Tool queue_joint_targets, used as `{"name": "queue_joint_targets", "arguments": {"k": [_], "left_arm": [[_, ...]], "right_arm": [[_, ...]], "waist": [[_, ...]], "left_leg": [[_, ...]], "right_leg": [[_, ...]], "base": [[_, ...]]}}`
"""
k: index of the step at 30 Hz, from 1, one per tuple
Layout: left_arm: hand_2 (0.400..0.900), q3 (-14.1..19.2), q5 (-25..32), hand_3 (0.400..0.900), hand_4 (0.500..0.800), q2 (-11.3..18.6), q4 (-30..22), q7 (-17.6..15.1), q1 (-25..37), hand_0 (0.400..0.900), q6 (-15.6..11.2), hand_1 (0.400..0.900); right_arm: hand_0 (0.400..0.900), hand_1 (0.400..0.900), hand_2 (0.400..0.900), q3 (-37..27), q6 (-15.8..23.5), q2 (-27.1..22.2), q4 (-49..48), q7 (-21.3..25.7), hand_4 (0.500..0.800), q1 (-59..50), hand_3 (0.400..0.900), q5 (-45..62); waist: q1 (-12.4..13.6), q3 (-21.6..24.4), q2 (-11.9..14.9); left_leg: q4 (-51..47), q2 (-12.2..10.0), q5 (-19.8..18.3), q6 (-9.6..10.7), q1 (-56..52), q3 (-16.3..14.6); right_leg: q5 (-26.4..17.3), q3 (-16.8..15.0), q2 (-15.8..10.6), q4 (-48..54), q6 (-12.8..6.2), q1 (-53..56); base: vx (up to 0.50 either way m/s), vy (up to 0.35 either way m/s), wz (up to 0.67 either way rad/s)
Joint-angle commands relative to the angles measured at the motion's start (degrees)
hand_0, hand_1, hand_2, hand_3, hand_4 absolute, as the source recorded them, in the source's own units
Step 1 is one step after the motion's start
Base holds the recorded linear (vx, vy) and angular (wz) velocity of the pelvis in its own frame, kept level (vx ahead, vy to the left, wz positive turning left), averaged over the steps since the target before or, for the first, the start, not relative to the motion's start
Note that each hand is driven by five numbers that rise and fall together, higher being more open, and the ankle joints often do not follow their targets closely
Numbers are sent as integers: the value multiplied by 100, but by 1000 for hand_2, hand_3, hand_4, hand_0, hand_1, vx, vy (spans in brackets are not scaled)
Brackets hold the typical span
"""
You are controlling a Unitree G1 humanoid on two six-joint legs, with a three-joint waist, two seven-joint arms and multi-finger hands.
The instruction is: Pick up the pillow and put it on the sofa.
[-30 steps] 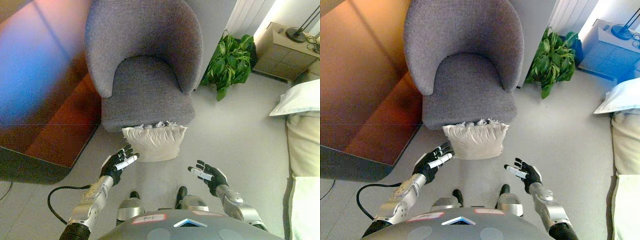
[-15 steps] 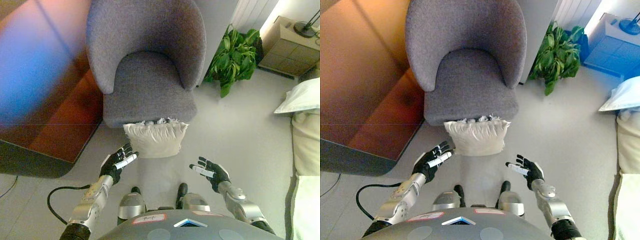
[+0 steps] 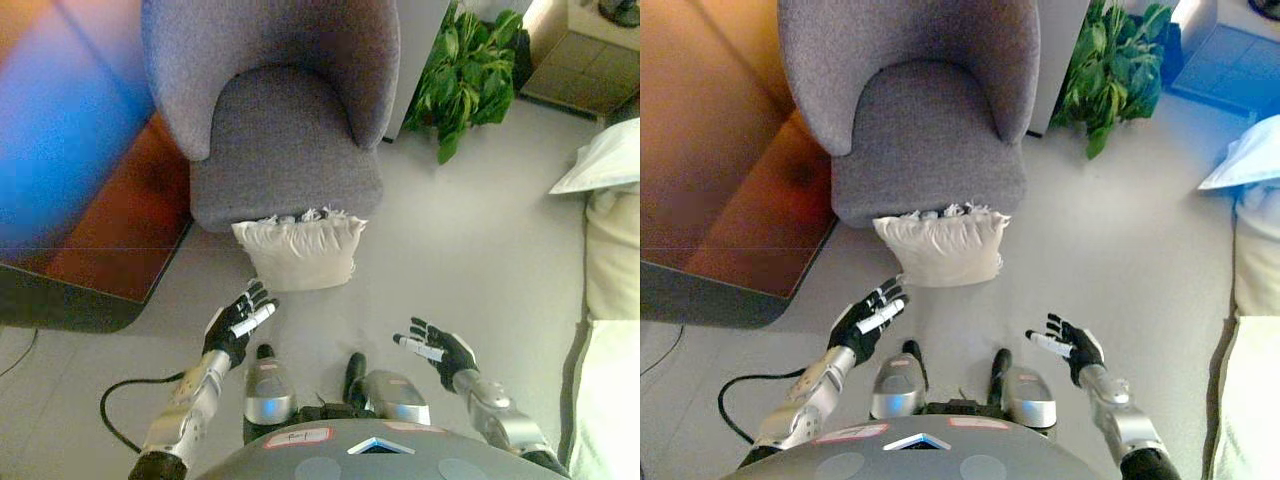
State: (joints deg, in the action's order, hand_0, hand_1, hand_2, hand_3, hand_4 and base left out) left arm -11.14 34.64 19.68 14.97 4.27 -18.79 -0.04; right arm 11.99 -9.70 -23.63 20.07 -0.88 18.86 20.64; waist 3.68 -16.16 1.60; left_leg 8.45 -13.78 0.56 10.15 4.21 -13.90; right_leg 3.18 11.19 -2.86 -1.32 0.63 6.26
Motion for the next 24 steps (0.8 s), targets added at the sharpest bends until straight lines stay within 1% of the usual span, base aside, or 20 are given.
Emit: {"name": "queue_joint_targets", "arguments": {"k": [1, 2, 3, 5, 7, 8, 9, 10, 11, 13, 14, 15, 16, 18, 19, 20, 21, 22, 23, 24], "left_arm": [[900, 103, 94, 900, 800, 107, -475, 94, 185, 900, -540, 900], [900, 133, 88, 900, 800, 156, -420, 105, 233, 900, -484, 900], [900, 181, 56, 900, 800, 209, -425, 109, 264, 900, -435, 900], [900, 266, -40, 900, 800, 319, -539, 219, 272, 900, -357, 900], [900, 278, -91, 900, 800, 419, -629, 283, 237, 900, -320, 900], [900, 309, -36, 900, 800, 446, -650, 265, 213, 900, -255, 900], [900, 326, -21, 900, 800, 456, -663, 249, 201, 900, -224, 900], [900, 383, -103, 900, 800, 474, -649, 274, 190, 900, -178, 900], [900, 380, -178, 900, 800, 513, -640, 303, 196, 900, -155, 900], [900, 357, -263, 900, 800, 586, -682, 348, 206, 900, -76, 900], [900, 340, -315, 900, 800, 623, -680, 340, 219, 900, -67, 900], [900, 335, -344, 900, 800, 634, -658, 304, 235, 900, -68, 900], [900, 330, -325, 900, 800, 638, -628, 236, 272, 900, -51, 900], [900, 331, -210, 900, 800, 644, -572, 247, 356, 900, -3, 900], [900, 314, -217, 900, 800, 647, -578, 301, 384, 900, 14, 900], [900, 273, -299, 900, 800, 670, -593, 427, 429, 900, 17, 900], [900, 245, -357, 900, 800, 697, -608, 515, 456, 900, 34, 900], [900, 240, -370, 900, 800, 704, -612, 536, 463, 900, 40, 900], [900, 212, -375, 900, 800, 749, -653, 574, 494, 900, 116, 900], [900, 171, -355, 900, 800, 762, -637, 596, 483, 900, 105, 900]], "right_arm": [[900, 900, 900, -129, 407, -190, -597, -449, 800, -90, 900, -240], [900, 900, 900, -105, 333, -175, -575, -431, 800, -97, 900, -289], [900, 900, 900, -105, 235, -168, -581, -377, 800, -113, 900, -185], [900, 900, 900, -127, 163, -124, -686, -460, 800, -77, 900, -34], [900, 900, 900, -122, 195, -40, -735, -527, 800, -25, 900, -192], [900, 900, 900, -113, 168, 8, -724, -473, 800, -32, 900, -206], [900, 900, 900, -109, 154, 24, -722, -445, 800, -35, 900, -196], [900, 900, 900, -100, 144, 85, -711, -370, 800, -46, 900, -164], [900, 900, 900, -83, 165, 161, -688, -298, 800, -79, 900, -107], [900, 900, 900, -34, 171, 290, -767, -200, 800, -90, 900, -60], [900, 900, 900, 12, 160, 348, -835, -122, 800, -82, 900, -85], [900, 900, 900, 57, 151, 369, -845, -62, 800, -100, 900, -105], [900, 900, 900, 116, 153, 387, -820, 6, 800, -137, 900, -123], [900, 900, 900, 194, 145, 399, -796, 81, 800, -186, 900, -134], [900, 900, 900, 218, 164, 407, -808, 101, 800, -167, 900, -159], [900, 900, 900, 208, 235, 405, -792, 89, 800, -146, 900, -191], [900, 900, 900, 194, 287, 391, -776, 87, 800, -131, 900, -189], [900, 900, 900, 191, 300, 386, -771, 87, 800, -127, 900, -183], [900, 900, 900, 158, 342, 355, -748, 84, 800, -101, 900, -137], [900, 900, 900, 120, 377, 335, -717, 70, 800, -57, 900, -134]], "waist": [[55, 230, -54], [70, 224, 20], [116, 250, 82], [187, 329, 210], [243, 401, 279], [293, 444, 315], [308, 465, 335], [350, 523, 374], [384, 608, 422], [407, 710, 403], [383, 728, 331], [356, 737, 283], [323, 737, 247], [263, 718, 192], [192, 692, 154], [117, 643, 20], [50, 595, -15], [30, 580, -26], [-51, 534, -22], [-179, 500, 73]], "left_leg": [[-567, -46, 1314, -183, 706, -277], [-437, -21, 1124, -247, 714, -309], [-381, 8, 901, -359, 715, -312], [-223, 81, 533, -588, 690, -389], [-113, 190, 355, -730, 698, -371], [-73, 292, 263, -821, 711, -318], [-64, 337, 230, -854, 716, -305], [-82, 488, 124, -970, 690, -284], [-174, 728, 24, -1113, 626, -281], [-375, 1039, -146, -1331, 441, -247], [-449, 1135, -256, -1423, 281, -184], [-501, 1196, -326, -1474, 155, -156], [-564, 1247, -351, -1490, 39, -129], [-635, 1282, -333, -1456, -89, -34], [-648, 1298, -341, -1401, -205, 34], [-627, 1182, -243, -1336, -271, 37], [-615, 1154, -272, -1280, -369, 90], [-614, 1145, -279, -1266, -394, 106], [-579, 1112, -327, -1192, -497, 133], [-501, 1119, -452, -1091, -613, 163]], "right_leg": [[478, 326, -134, 23, -422, 903], [647, 391, -252, -190, -467, 983], [714, 432, -338, -293, -532, 1061], [804, 575, -476, -494, -674, 1113], [772, 651, -618, -837, -821, 1028], [696, 667, -712, -1073, -926, 975], [677, 666, -749, -1140, -967, 949], [521, 663, -802, -1376, -1074, 921], [143, 620, -868, -1783, -1215, 874], [-348, 564, -960, -2851, -1392, 556], [-539, 563, -1056, -3544, -1426, 157], [-576, 532, -1176, -3949, -1412, -216], [-504, 508, -1229, -4092, -1361, -489], [-278, 558, -1162, -3941, -1255, -696], [-152, 609, -1060, -3552, -1167, -850], [-221, 770, -987, -3117, -964, -1039], [-342, 802, -1108, -2862, -935, -1163], [-376, 815, -1138, -2798, -930, -1184], [-592, 814, -1328, -2408, -955, -1264], [-1040, 647, -1566, -1613, -1108, -1331]], "base": [[401, 159, -12], [431, 166, -12], [412, 157, -7], [362, 159, 0], [348, 182, 5], [284, 169, 0], [336, 202, 0], [328, 218, 5], [369, 269, 9], [312, 285, 15], [281, 279, 13], [261, 233, 7], [221, 147, 5], [195, 49, 15], [138, -56, 44], [138, -105, 61], [89, -99, 50], [156, -117, 46], [216, -188, 52], [271, -231, 59]]}}
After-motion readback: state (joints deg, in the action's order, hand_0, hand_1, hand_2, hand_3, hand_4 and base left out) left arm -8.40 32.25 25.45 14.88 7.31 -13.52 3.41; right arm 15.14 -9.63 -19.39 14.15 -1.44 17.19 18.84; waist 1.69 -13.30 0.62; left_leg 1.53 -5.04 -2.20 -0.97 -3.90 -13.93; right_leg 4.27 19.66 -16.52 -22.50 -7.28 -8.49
